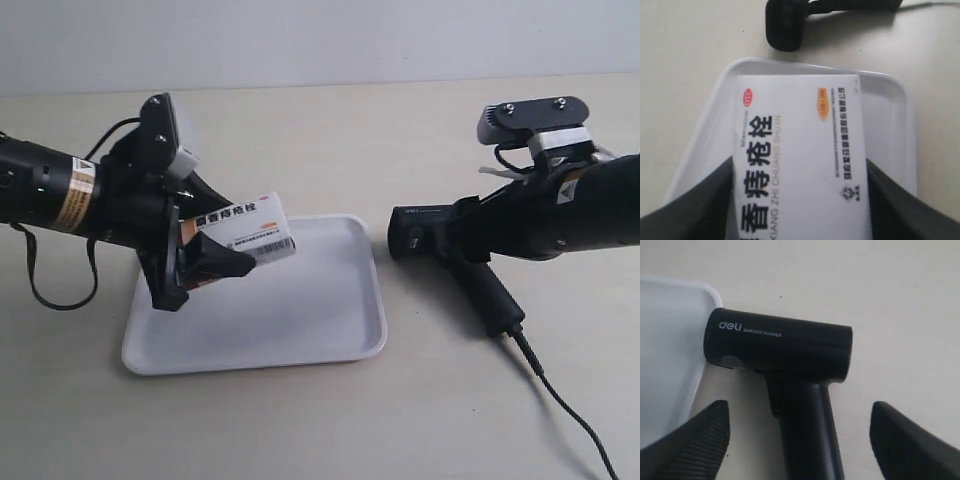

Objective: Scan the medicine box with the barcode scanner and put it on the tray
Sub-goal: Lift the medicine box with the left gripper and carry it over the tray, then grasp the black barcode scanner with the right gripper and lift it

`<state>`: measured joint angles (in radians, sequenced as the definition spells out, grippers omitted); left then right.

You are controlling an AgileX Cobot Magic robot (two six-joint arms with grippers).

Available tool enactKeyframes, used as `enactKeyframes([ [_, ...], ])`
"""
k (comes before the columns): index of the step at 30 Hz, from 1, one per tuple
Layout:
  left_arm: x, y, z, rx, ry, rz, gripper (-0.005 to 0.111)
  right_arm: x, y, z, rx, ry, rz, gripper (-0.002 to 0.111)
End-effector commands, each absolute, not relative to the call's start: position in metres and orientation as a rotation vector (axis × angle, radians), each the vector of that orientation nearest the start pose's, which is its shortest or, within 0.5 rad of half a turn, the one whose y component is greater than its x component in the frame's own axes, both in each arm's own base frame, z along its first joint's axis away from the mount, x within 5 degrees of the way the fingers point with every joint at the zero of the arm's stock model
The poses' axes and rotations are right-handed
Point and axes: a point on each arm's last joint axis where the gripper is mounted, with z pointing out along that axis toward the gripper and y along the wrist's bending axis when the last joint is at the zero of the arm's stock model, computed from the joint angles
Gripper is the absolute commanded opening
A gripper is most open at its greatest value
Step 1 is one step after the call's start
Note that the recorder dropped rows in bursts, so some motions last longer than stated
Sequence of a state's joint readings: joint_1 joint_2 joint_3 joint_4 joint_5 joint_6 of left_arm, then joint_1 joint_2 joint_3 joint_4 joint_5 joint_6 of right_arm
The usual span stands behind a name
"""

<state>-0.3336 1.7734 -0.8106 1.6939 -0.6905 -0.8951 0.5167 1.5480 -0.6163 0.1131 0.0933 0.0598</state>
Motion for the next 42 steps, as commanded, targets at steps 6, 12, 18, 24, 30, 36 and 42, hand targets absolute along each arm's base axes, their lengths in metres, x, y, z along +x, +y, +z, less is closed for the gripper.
enactKeyframes([
  [6, 0.281, -0.168, 0.149, 1.564, 1.792, -0.59, 0.0, 0.256, 0.149, 0.127, -0.583, 2.556, 0.225, 0.084],
  [12, 0.281, -0.167, 0.148, 1.567, 1.808, -0.599, 0.0, 0.273, 0.158, 0.113, -0.698, 2.524, 0.188, 0.083],
  [18, 0.277, -0.165, 0.144, 1.57, 1.826, -0.596, 0.0, 0.275, 0.159, 0.113, -0.739, 2.512, 0.174, 0.05],
  [24, 0.279, -0.164, 0.143, 1.567, 1.838, -0.568, 0.0, 0.268, 0.155, 0.138, -0.801, 2.497, 0.153, 0.011],
  [30, 0.278, -0.163, 0.142, 1.568, 1.841, -0.57, 0.0, 0.256, 0.145, 0.178, -0.91, 2.42, 0.079, 0.0],
  [36, 0.276, -0.164, 0.143, 1.592, 1.811, -0.589, 0.0, 0.251, 0.139, 0.195, -0.951, 2.374, 0.036, 0.0],
  [42, 0.274, -0.165, 0.143, 1.614, 1.78, -0.603, 0.0, 0.257, 0.14, 0.184, -1.002, 2.36, -0.016, 0.0],
])
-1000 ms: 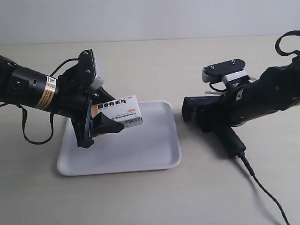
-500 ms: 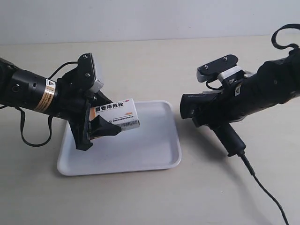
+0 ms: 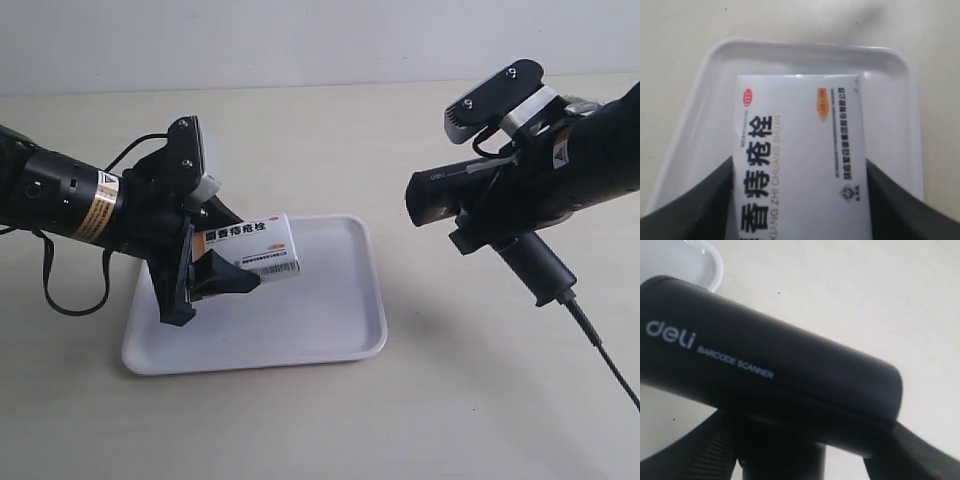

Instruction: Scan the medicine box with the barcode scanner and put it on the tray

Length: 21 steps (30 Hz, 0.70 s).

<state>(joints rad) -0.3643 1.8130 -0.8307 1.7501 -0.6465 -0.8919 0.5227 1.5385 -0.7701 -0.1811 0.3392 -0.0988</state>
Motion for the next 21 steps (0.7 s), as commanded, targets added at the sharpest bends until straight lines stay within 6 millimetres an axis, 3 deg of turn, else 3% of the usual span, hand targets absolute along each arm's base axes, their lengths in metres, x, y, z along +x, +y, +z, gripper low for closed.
enactKeyframes([
  [1, 0.274, -0.165, 0.144, 1.616, 1.775, -0.61, 0.0, 0.258, 0.14, 0.18, -1.003, 2.372, -0.027, 0.0],
  [11, 0.274, -0.166, 0.143, 1.62, 1.772, -0.621, 0.0, 0.264, 0.138, 0.173, -0.931, 2.391, -0.067, 0.0],
  [15, 0.277, -0.165, 0.125, 1.593, 1.847, -0.624, 0.0, 0.268, 0.144, 0.16, -0.826, 2.423, 0.009, 0.0],
  [18, 0.29, -0.161, 0.095, 1.4, 2.046, -0.555, 0.0, 0.274, 0.151, 0.133, -0.822, 2.457, 0.058, 0.0],
  [21, 0.292, -0.159, 0.082, 1.434, 2.056, -0.516, 0.0, 0.275, 0.153, 0.117, -0.794, 2.505, 0.074, 0.0],
])
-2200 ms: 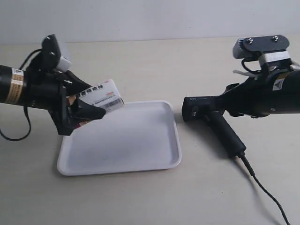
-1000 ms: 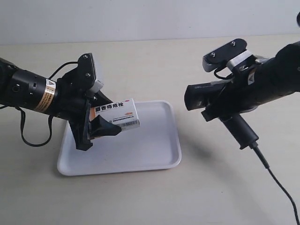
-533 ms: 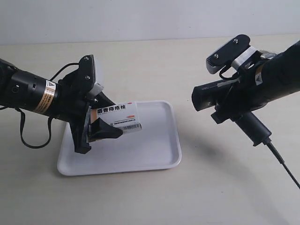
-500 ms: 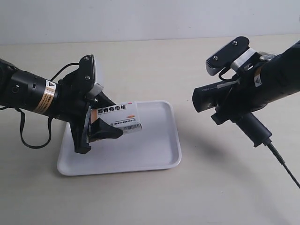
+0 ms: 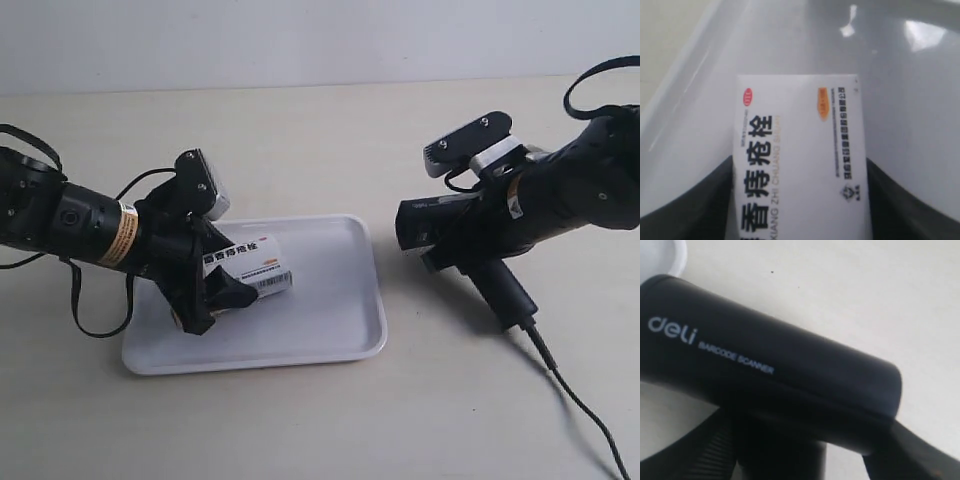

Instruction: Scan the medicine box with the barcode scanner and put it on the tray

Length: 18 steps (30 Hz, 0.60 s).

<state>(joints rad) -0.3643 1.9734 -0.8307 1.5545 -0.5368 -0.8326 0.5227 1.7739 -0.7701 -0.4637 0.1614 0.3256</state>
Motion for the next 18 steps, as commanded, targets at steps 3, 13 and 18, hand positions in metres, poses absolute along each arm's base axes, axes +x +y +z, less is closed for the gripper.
enactKeyframes([
  [3, 0.291, -0.159, 0.081, 1.435, 2.06, -0.518, 0.022, 0.275, 0.153, 0.106, -0.8, 2.535, 0.07, 0.002],
  [13, 0.291, -0.159, 0.087, 1.457, 2.037, -0.507, 0.105, 0.276, 0.156, 0.104, -0.734, 2.538, 0.12, 0.081],
  [18, 0.288, -0.158, 0.139, 1.364, 2.012, -0.499, 0.105, 0.268, 0.147, 0.153, -0.634, 2.504, 0.104, 0.085],
])
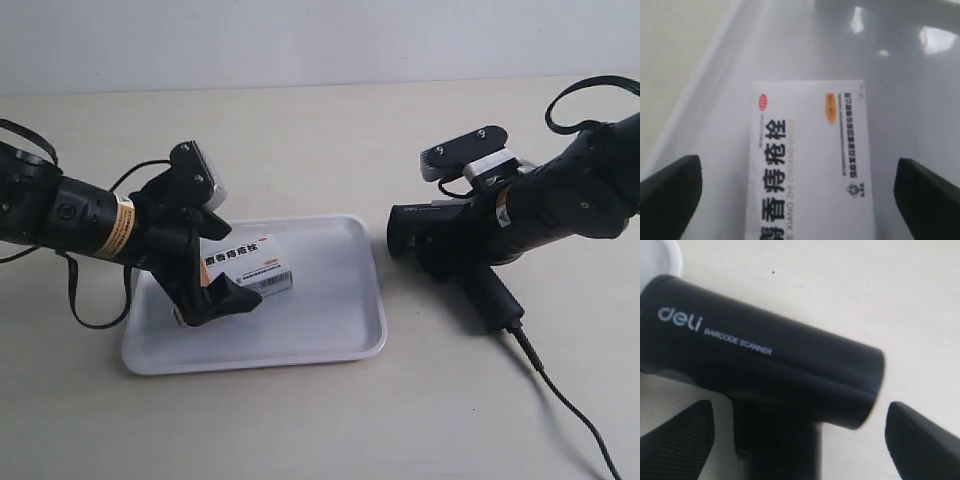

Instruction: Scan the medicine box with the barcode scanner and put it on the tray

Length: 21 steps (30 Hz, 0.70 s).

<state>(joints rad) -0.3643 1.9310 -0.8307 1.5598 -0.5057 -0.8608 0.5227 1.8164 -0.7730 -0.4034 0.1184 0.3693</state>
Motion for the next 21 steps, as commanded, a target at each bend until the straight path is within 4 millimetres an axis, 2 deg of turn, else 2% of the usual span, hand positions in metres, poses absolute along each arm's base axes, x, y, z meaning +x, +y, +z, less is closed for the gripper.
enactKeyframes([
  [1, 0.284, -0.156, 0.158, 1.338, 2.005, -0.491, 0.105, 0.261, 0.144, 0.179, -0.598, 2.468, 0.111, 0.081],
  [2, 0.283, -0.154, 0.17, 1.291, 2.002, -0.492, 0.105, 0.256, 0.144, 0.194, -0.59, 2.432, 0.13, 0.077],
  [3, 0.277, -0.149, 0.19, 1.223, 1.986, -0.514, 0.101, 0.243, 0.144, 0.223, -0.597, 2.351, 0.164, 0.068],
  [4, 0.266, -0.142, 0.209, 1.194, 1.94, -0.533, 0.091, 0.228, 0.141, 0.254, -0.609, 2.249, 0.197, 0.057],
  [5, 0.261, -0.138, 0.218, 1.168, 1.928, -0.543, 0.081, 0.219, 0.138, 0.268, -0.607, 2.196, 0.215, 0.051],
  [6, 0.251, -0.128, 0.23, 1.094, 1.931, -0.549, 0.059, 0.206, 0.131, 0.293, -0.582, 2.106, 0.246, 0.039],
  [7, 0.245, -0.122, 0.236, 1.051, 1.935, -0.55, 0.043, 0.199, 0.125, 0.304, -0.567, 2.062, 0.26, 0.032],
  [8, 0.234, -0.11, 0.244, 0.977, 1.941, -0.544, 0.008, 0.185, 0.116, 0.32, -0.543, 1.993, 0.282, 0.019],
  [9, 0.227, -0.104, 0.247, 0.946, 1.942, -0.537, 0.001, 0.178, 0.111, 0.325, -0.539, 1.955, 0.289, 0.014],
  [10, 0.213, -0.092, 0.249, 0.879, 1.947, -0.514, 0.002, 0.165, 0.103, 0.33, -0.544, 1.887, 0.292, 0.005],
  [11, 0.206, -0.086, 0.25, 0.816, 1.943, -0.506, 0.002, 0.158, 0.099, 0.329, -0.537, 1.869, 0.305, 0.001],
  [12, 0.189, -0.075, 0.25, 0.692, 1.933, -0.487, 0.002, 0.147, 0.092, 0.321, -0.509, 1.868, 0.345, 0.0],
  [14, 0.171, -0.065, 0.247, 0.587, 1.921, -0.448, 0.002, 0.138, 0.087, 0.309, -0.496, 1.885, 0.363, 0.0],
  [18, 0.138, -0.049, 0.234, 0.43, 1.894, -0.369, 0.002, 0.13, 0.081, 0.29, -0.507, 1.938, 0.343, 0.0],
  [21, 0.112, -0.043, 0.222, 0.362, 1.85, -0.361, 0.002, 0.128, 0.078, 0.286, -0.509, 1.978, 0.323, 0.0],
])
